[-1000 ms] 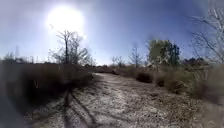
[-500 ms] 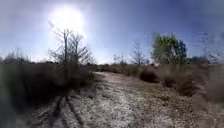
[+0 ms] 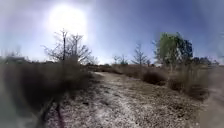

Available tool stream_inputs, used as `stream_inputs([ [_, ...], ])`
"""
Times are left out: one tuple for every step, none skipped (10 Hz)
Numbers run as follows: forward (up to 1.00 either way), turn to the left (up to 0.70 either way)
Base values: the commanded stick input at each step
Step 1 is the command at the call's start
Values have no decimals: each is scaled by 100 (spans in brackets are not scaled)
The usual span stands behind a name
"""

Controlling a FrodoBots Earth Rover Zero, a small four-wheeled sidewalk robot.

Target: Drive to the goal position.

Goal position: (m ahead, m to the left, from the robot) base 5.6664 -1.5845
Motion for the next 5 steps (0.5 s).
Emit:
stream_inputs([
  [70, 0],
  [70, 0],
  [70, 0],
  [70, 0],
  [70, 0],
])
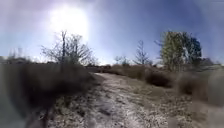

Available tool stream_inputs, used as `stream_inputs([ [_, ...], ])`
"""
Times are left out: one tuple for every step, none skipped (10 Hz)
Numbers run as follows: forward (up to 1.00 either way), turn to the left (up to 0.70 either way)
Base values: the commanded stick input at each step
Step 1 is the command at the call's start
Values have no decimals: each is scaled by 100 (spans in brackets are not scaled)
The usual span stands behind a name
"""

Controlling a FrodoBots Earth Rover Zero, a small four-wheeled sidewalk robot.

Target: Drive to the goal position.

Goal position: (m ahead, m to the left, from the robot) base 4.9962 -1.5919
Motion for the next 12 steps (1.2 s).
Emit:
stream_inputs([
  [70, 0],
  [70, 0],
  [70, 0],
  [70, 0],
  [70, 0],
  [70, 0],
  [70, 0],
  [70, -2],
  [70, -4],
  [70, -7],
  [70, -11],
  [70, -13],
])
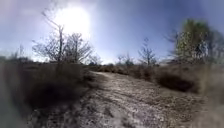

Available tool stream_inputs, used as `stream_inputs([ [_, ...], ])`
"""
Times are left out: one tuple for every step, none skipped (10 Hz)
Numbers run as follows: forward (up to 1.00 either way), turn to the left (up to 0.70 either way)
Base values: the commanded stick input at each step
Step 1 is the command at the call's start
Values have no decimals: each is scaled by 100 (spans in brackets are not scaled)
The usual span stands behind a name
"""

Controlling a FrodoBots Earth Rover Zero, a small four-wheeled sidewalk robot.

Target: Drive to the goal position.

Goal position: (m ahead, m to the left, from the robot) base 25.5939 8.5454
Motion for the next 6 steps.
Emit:
stream_inputs([
  [70, -13],
  [70, -13],
  [70, -13],
  [70, -13],
  [70, -13],
  [70, -13],
])
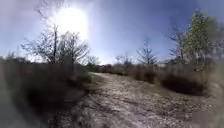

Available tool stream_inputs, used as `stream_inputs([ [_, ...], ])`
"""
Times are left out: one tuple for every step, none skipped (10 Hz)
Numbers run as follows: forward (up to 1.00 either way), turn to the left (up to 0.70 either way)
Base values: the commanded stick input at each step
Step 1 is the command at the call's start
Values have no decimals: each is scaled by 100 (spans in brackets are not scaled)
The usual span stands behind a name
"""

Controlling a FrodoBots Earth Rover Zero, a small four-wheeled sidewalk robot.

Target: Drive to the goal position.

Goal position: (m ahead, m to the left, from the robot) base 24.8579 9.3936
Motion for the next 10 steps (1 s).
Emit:
stream_inputs([
  [70, -13],
  [70, -13],
  [70, -9],
  [70, -4],
  [70, -3],
  [70, -2],
  [70, -1],
  [70, -1],
  [70, 0],
  [70, 0],
])
